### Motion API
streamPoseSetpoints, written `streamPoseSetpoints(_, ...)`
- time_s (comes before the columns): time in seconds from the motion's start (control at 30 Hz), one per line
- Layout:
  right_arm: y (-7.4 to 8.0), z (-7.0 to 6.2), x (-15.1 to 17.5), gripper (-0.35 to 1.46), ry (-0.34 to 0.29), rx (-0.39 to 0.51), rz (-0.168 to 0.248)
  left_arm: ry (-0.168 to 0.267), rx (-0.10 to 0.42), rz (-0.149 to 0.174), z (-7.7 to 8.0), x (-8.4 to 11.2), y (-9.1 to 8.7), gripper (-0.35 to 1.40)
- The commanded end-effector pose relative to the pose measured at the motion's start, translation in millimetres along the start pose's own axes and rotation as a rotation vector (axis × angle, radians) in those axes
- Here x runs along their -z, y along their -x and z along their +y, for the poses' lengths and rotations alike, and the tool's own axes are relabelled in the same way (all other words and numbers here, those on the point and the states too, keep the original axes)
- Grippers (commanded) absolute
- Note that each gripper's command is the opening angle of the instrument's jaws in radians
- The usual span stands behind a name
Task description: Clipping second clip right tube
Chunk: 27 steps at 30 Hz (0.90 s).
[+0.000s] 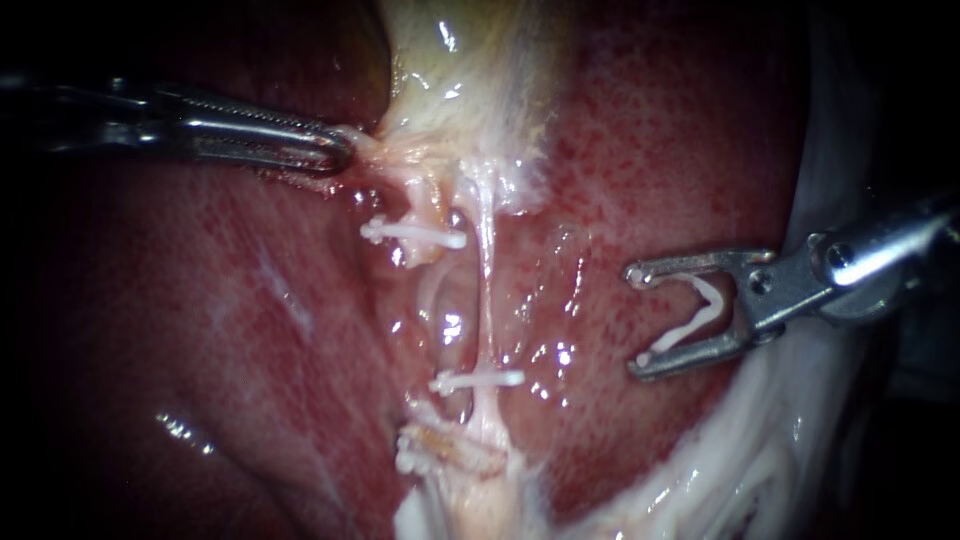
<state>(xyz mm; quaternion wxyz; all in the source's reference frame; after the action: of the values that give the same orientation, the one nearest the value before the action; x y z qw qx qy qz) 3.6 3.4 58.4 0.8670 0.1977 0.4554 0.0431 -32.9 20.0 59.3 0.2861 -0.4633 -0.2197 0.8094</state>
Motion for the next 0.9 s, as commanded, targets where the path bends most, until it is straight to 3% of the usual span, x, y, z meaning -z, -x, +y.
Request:
streamPoseSetpoints(0.03,0.0,0.0,0.0,0.50,0.000,0.000,0.000,0.004,0.003,0.000,0.1,0.7,-0.5,-0.35)
streamPoseSetpoints(0.27,-0.3,0.0,-0.1,0.50,-0.011,-0.001,0.025,-0.024,0.020,0.031,0.3,6.6,-4.0,-0.35)
streamPoseSetpoints(0.37,-0.8,-0.2,-0.4,0.50,-0.025,0.000,0.054,-0.034,0.016,0.044,0.3,8.0,-4.7,-0.35)
streamPoseSetpoints(0.53,-2.6,-0.6,-1.9,0.50,-0.057,-0.070,0.106,-0.040,0.017,0.045,0.6,8.0,-4.8,-0.35)
streamPoseSetpoints(0.7,-4.5,-0.6,-4.4,0.50,-0.077,-0.156,0.130,-0.045,0.016,0.045,0.8,7.4,-4.6,-0.35)
streamPoseSetpoints(0.9,-5.2,-0.2,-7.6,0.50,-0.088,-0.245,0.150,-0.045,0.017,0.045,0.9,7.3,-4.7,-0.35)
